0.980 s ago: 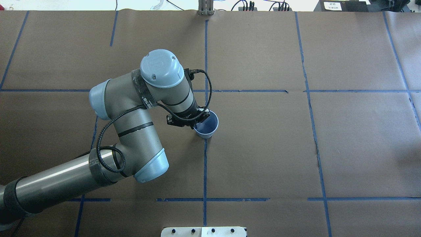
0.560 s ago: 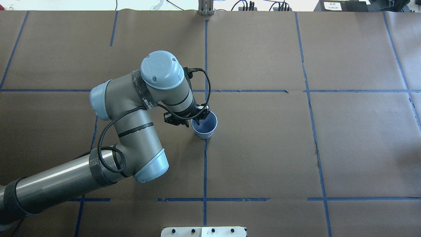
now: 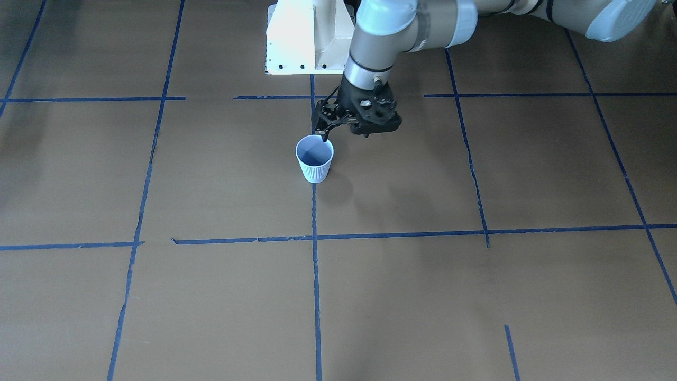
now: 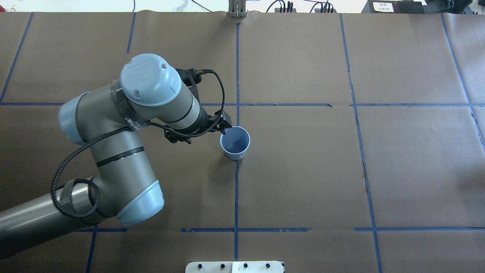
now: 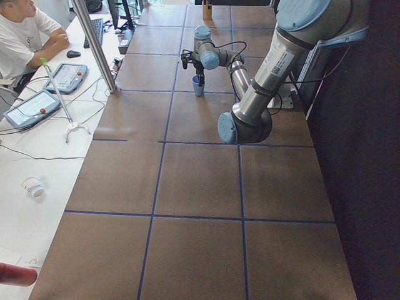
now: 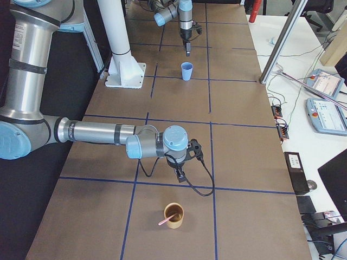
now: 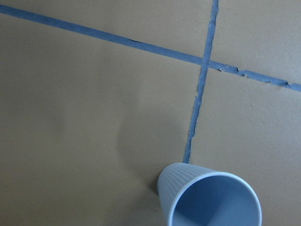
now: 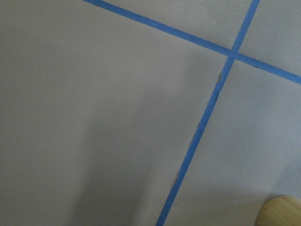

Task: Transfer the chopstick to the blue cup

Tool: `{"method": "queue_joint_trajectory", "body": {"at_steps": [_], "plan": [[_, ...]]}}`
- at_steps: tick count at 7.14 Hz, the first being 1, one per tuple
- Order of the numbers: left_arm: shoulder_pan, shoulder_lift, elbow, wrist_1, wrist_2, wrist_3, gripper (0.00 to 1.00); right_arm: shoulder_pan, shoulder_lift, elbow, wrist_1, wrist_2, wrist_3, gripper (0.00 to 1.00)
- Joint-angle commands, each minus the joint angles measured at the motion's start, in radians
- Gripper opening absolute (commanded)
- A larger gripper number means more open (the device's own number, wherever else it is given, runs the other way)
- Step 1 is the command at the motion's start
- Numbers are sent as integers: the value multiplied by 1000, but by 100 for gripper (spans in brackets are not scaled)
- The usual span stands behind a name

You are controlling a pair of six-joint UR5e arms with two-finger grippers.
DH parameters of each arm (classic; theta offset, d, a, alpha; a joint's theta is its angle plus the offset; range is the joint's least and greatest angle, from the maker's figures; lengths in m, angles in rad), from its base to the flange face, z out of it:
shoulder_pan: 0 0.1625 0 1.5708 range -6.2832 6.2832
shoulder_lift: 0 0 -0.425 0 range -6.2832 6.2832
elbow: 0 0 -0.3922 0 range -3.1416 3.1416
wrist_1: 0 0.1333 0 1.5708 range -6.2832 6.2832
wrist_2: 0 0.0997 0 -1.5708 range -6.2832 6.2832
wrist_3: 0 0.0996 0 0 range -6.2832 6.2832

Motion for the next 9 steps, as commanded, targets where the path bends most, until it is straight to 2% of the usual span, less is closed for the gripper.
{"method": "queue_joint_trajectory", "body": {"at_steps": [1, 3, 5, 7, 9], "plan": [[-51, 96, -80, 15, 5, 112, 100, 52, 23, -43, -40, -65, -164, 99], [-65, 127, -86, 3, 5, 133, 100, 141, 84, -118, -158, -73, -458, 99], [-67, 132, -101, 3, 7, 124, 100, 221, 85, -124, -248, -119, -649, 99], [-65, 132, -106, 3, 7, 124, 100, 259, 89, -167, -264, -186, -744, 99], [-65, 133, -120, 4, 7, 118, 100, 261, 129, -267, -254, -233, -827, 98]]}}
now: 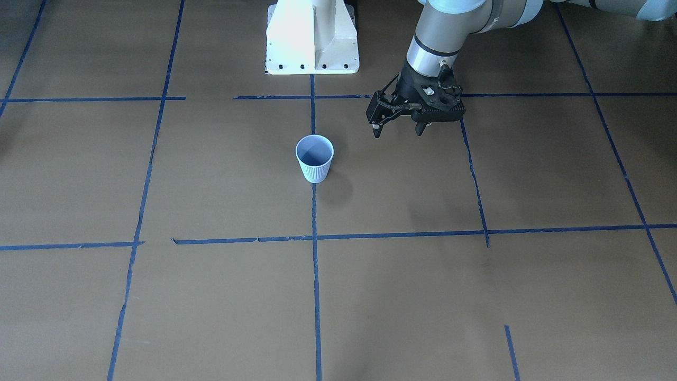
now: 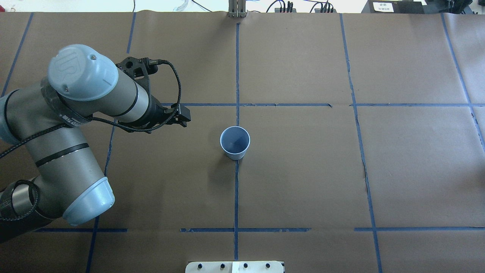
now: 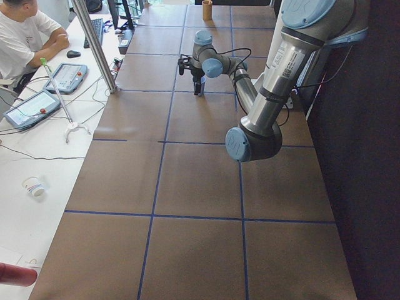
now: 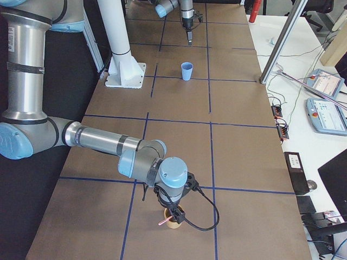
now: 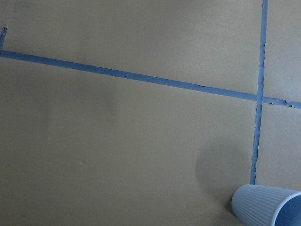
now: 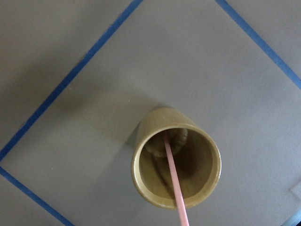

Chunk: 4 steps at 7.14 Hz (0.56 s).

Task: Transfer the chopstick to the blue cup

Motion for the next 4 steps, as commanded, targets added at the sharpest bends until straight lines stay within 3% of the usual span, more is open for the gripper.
{"method": "queue_joint_trajectory", "body": {"at_steps": [1, 2, 3, 4], "plan": [[3, 1, -6, 0, 0, -9, 100, 4, 24, -69, 4, -24, -52, 96], [5, 1, -6, 0, 0, -10, 100, 4, 23, -69, 4, -22, -51, 92], [6, 1, -5, 0, 2, -9, 100, 3, 27, -67, 2, -22, -51, 79], [6, -1, -5, 0, 2, -7, 100, 3, 26, -67, 3, -21, -49, 58]]}}
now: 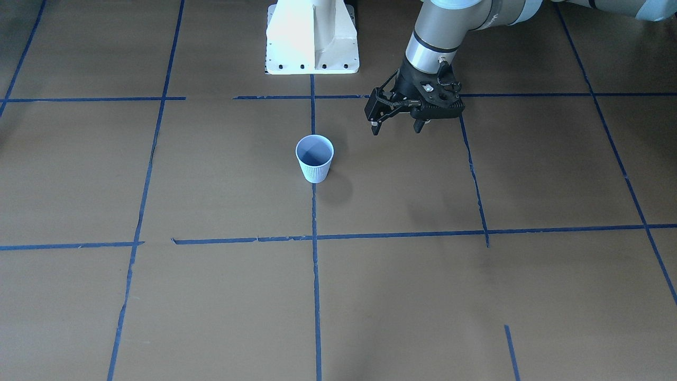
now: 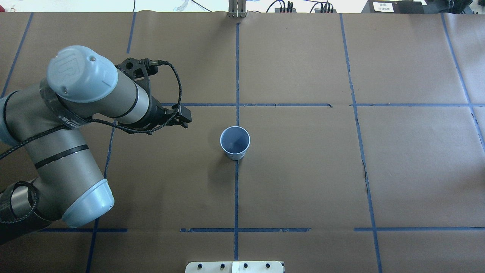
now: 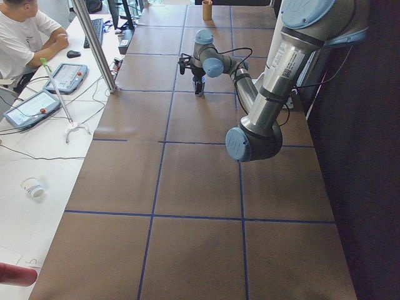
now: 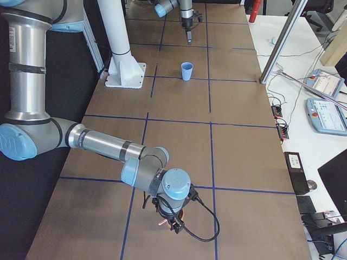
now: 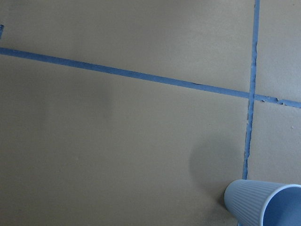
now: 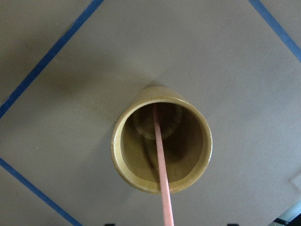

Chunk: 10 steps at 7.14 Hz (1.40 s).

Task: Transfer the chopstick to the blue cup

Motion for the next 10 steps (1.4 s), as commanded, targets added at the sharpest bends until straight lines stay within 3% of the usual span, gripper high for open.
{"method": "queue_joint_trajectory", "body": {"at_steps": [1, 5, 8, 10], "plan": [[2, -4, -1, -2, -1, 0, 100, -1, 1, -1, 1, 1, 1, 45], [-2, 0, -18, -60, -1, -18, 100, -2, 1, 1, 1, -7, 2, 28], [-2, 11, -16, -135, -1, -54, 100, -8, 17, 1, -2, -8, 5, 3], [-1, 11, -16, -135, -1, -58, 100, -10, 59, 42, -54, -5, 7, 0]]}}
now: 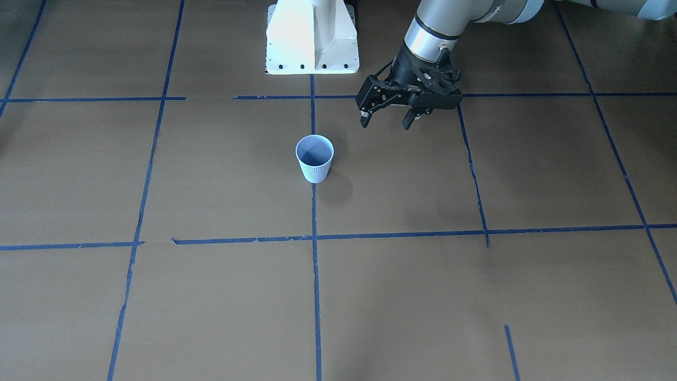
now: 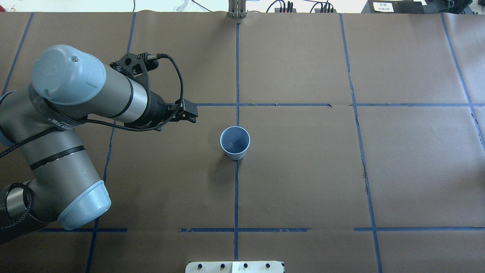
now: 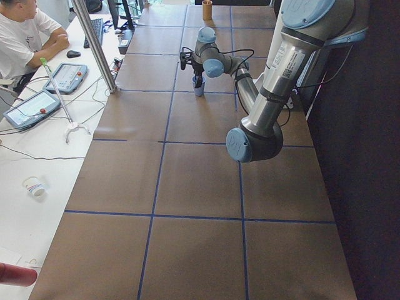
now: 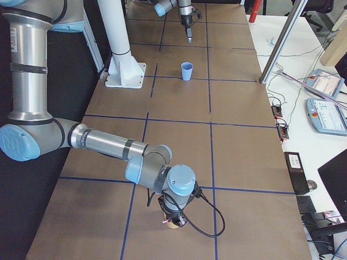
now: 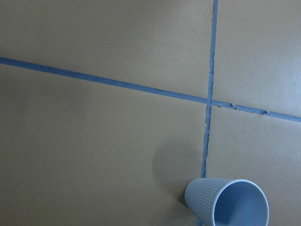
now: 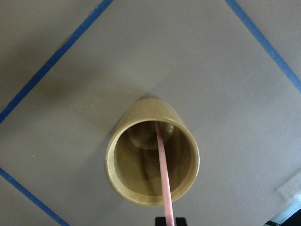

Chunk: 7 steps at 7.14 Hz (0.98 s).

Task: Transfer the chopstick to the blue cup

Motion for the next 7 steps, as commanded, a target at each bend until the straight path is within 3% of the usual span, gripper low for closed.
{"method": "queue_joint_trajectory", "body": {"at_steps": [1, 3, 6, 7], "plan": [[2, 1, 0, -3, 0, -18, 100, -1, 51, 85, -145, -4, -5, 0], [2, 1, 0, -5, 0, -22, 100, 26, 49, 231, -301, -43, -7, 0], [4, -1, 0, -5, 0, -22, 100, 69, 47, 300, -344, -48, -12, 0], [4, -5, 0, -5, 0, -22, 100, 86, 53, 384, -414, -48, -10, 0]]}}
